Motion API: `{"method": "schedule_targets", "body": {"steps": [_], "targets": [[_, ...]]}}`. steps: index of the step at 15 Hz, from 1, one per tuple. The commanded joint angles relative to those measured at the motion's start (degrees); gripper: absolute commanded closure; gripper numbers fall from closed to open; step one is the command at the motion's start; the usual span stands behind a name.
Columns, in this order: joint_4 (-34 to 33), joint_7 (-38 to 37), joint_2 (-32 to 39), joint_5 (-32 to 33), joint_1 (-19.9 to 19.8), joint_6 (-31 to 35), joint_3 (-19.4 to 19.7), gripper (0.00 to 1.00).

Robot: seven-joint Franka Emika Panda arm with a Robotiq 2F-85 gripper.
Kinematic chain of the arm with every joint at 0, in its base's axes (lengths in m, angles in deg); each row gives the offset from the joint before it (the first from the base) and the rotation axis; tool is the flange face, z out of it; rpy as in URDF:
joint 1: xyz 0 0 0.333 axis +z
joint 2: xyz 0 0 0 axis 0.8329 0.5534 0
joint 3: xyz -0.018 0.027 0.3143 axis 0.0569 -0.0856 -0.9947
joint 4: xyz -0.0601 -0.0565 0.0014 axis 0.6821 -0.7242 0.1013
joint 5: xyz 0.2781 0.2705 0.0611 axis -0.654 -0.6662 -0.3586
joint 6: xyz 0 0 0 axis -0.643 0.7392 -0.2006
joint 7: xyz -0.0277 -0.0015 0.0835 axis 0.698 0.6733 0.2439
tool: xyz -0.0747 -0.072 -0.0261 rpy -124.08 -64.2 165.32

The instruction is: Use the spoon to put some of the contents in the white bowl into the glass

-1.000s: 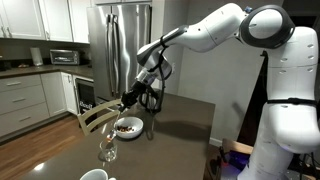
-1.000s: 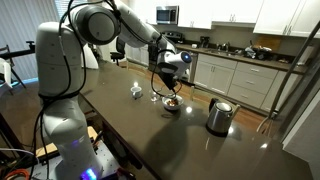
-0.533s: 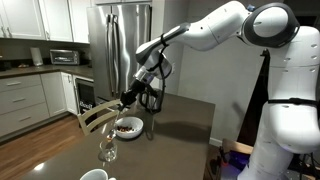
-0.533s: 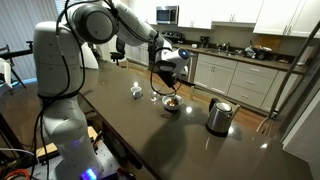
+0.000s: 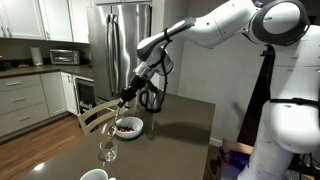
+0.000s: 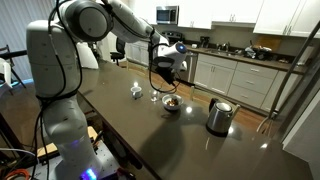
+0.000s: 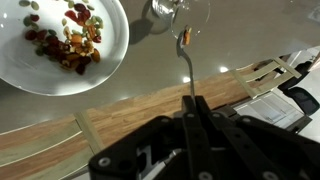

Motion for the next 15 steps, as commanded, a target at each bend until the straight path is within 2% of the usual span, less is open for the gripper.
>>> {"method": "schedule_targets", "body": {"steps": [1,15], "targets": [[2.9,-2.2,-3.1,2.0,0.7,2.2,-0.5,0.95],[5.4,-3.8,-3.8,6.1,2.5,6.7,-1.6,0.95]]}}
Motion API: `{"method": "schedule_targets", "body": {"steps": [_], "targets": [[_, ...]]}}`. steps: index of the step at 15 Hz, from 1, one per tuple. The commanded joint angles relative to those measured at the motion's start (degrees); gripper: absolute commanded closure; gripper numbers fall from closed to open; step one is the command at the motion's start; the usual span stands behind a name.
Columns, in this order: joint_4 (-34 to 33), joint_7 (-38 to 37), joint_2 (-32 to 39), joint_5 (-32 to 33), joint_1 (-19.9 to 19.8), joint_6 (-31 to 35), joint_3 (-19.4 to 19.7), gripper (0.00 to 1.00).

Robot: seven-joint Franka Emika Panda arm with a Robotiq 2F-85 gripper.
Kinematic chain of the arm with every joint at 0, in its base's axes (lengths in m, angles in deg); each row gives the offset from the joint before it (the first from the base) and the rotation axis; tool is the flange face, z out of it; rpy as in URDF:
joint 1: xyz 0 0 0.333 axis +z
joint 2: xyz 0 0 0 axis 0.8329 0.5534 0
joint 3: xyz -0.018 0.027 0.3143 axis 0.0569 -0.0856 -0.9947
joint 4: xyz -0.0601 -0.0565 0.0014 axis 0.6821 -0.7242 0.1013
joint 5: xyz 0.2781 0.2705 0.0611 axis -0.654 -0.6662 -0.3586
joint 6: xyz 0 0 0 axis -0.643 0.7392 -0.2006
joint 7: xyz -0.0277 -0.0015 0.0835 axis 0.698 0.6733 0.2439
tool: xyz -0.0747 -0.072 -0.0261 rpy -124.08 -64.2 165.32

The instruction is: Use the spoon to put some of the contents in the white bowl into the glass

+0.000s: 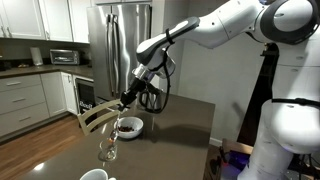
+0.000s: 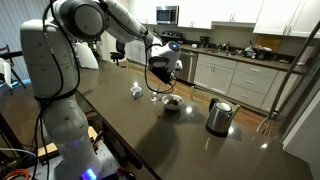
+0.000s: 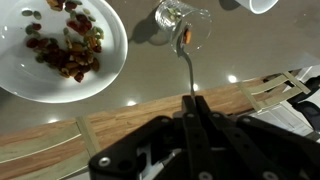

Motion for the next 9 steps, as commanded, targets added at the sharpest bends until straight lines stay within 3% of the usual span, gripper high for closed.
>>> {"method": "schedule_targets", "body": {"steps": [1,9], "targets": [[1.5,-2.6,-1.5,3.1,0.5,2.4,-0.5,0.95],[0.3,-3.9,-1.5,2.4,-0.5,0.8,-0.6,0.95]]}}
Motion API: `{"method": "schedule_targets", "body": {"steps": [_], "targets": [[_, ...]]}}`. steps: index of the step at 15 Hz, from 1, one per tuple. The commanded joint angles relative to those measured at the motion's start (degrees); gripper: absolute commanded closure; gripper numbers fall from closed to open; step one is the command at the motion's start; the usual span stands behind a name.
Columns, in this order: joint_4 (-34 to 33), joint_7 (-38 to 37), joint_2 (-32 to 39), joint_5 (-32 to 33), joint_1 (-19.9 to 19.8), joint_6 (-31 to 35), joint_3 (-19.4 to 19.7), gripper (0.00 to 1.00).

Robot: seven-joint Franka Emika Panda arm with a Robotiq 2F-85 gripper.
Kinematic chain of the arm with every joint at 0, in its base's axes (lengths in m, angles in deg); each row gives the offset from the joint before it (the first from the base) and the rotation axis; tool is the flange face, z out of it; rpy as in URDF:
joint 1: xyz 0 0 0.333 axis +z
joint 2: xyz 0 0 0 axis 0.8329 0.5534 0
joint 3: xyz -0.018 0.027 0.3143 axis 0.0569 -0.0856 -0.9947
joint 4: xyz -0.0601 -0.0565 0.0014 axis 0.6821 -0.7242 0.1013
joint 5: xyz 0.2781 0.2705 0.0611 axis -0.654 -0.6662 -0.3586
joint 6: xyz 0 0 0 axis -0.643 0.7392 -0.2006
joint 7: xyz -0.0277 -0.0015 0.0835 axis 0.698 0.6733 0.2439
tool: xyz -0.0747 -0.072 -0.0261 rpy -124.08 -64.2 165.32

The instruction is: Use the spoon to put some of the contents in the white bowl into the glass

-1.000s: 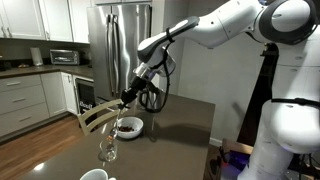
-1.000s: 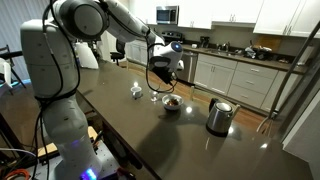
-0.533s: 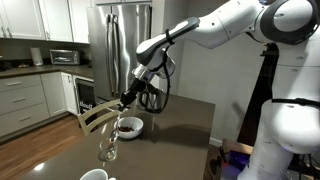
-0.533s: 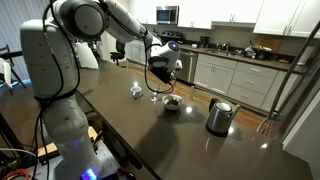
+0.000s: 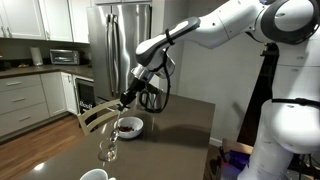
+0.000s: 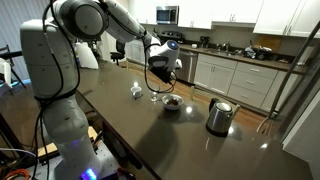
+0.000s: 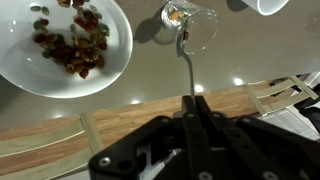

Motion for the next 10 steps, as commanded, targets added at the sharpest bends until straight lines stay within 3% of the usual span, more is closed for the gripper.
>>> {"method": "schedule_targets", "body": {"steps": [1,10], "targets": [[0.2,-2.8,-1.6,-0.4,-0.6,-0.6,0.0,0.95],[-2.2,-5.0,-2.3,-1.0,-1.9,-0.6,2.4,0.95]]}}
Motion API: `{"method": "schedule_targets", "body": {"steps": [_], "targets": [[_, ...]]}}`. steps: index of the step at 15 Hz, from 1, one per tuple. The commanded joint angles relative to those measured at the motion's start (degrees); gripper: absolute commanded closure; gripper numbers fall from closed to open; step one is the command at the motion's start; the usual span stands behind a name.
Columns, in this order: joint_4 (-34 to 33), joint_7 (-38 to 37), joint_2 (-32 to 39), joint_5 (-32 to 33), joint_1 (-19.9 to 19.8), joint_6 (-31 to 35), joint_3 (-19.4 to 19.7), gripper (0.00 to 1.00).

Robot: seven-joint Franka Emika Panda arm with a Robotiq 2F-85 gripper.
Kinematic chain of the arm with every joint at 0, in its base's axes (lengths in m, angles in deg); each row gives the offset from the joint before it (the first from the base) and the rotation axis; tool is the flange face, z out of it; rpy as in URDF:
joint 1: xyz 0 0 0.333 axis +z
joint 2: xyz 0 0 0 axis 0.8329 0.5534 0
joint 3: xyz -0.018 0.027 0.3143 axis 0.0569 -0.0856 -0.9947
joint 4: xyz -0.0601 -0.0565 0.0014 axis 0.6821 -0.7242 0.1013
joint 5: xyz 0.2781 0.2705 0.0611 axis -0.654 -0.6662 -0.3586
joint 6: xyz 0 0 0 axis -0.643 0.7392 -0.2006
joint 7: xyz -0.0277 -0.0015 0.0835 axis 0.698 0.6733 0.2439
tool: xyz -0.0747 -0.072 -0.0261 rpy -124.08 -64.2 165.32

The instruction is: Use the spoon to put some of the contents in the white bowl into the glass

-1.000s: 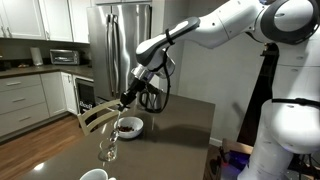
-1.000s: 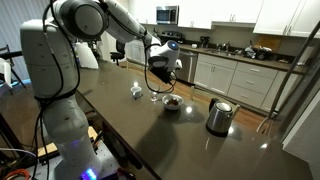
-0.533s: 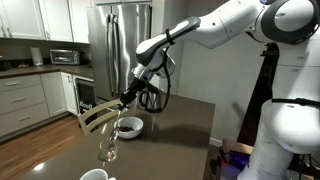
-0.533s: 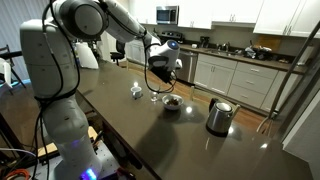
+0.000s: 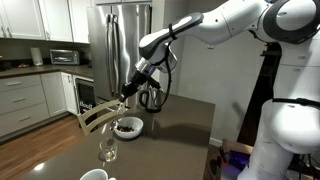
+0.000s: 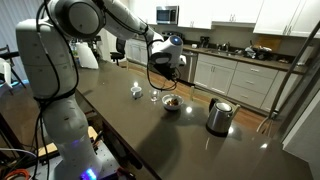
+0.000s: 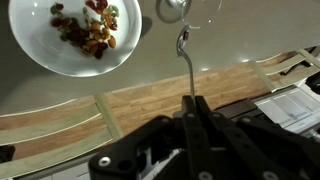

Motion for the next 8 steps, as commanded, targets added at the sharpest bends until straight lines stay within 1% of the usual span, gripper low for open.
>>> {"method": "schedule_targets", "body": {"steps": [1,4,8], "targets": [[-1.2,-1.3,-0.3,-1.6,-1.9,-1.3,0.8,0.95],[-1.4,-0.9,0.1,-4.1,-3.3,-2.3,2.3,0.95],[-1.2,0.1,1.3,-10.4,-5.7,-3.8,4.2,0.95]]}}
